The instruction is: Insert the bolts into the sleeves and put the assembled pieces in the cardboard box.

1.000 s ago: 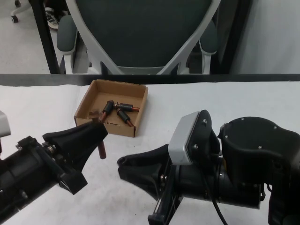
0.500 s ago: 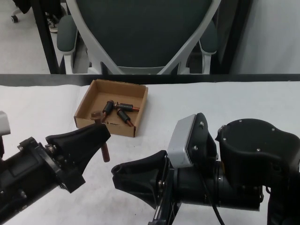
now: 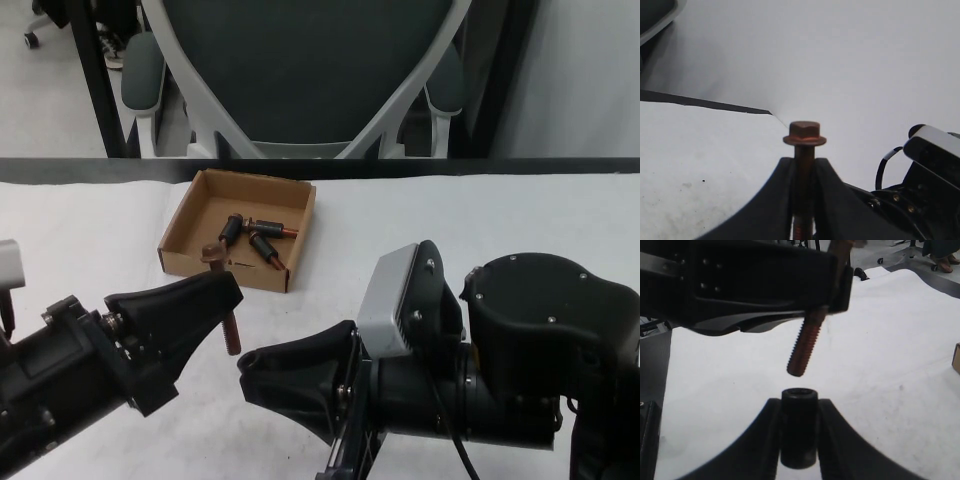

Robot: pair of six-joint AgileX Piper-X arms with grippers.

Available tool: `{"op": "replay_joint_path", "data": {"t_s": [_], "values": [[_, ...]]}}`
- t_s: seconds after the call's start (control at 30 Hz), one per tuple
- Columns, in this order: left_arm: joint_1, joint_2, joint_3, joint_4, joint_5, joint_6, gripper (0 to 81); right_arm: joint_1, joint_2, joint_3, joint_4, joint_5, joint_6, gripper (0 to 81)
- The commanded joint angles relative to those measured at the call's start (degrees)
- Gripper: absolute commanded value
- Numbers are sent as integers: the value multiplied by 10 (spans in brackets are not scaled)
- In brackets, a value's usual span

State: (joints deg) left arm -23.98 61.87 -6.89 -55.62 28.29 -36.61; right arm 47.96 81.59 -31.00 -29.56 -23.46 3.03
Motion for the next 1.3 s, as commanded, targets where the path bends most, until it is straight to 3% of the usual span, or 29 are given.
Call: {"op": "replay_joint_path", "data": {"t_s": [0.0,1.27], "values": [[-2,-7,0,-11,3,-3,8,1,-1,-13,-16,-4,9,2],[-2,-7,0,-8,18,-45,8,1,-1,-30,-16,-4,20,2]]}}
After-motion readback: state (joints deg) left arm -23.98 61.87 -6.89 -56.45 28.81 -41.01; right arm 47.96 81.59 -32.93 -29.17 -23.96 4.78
